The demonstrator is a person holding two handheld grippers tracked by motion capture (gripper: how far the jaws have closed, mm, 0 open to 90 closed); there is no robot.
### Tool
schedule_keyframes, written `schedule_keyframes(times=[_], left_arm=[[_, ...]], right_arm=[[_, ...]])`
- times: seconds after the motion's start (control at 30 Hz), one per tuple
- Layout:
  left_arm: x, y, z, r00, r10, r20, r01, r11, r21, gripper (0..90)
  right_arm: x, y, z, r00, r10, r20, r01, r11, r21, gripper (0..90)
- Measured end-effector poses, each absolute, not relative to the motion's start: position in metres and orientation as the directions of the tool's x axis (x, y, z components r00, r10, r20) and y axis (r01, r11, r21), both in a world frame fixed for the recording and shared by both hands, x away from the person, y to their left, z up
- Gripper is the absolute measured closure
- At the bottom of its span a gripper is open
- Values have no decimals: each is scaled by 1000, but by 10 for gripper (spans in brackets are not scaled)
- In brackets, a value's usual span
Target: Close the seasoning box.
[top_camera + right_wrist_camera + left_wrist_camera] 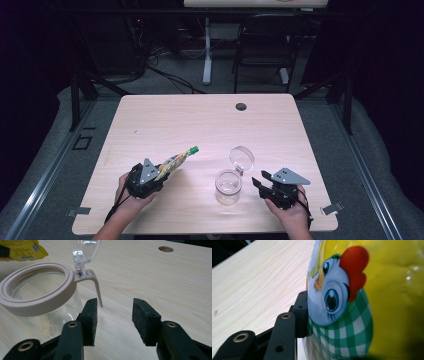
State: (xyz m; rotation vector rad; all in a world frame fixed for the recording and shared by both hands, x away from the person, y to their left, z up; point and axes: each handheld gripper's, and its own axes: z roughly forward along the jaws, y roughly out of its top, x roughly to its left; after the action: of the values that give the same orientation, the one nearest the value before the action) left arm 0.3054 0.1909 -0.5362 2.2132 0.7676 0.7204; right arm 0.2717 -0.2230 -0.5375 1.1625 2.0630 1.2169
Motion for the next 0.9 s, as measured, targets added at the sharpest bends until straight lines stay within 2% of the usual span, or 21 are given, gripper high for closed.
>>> schedule_keyframes(times=[0.4,0.9], left_arm=[[297,175,-538,654,621,432,232,-707,668,603],[293,168,-541,648,576,499,189,-756,627,603]], right_arm=[[272,-226,-540,-528,848,29,428,237,872,590],[272,-225,-540,-528,849,30,432,237,870,581]])
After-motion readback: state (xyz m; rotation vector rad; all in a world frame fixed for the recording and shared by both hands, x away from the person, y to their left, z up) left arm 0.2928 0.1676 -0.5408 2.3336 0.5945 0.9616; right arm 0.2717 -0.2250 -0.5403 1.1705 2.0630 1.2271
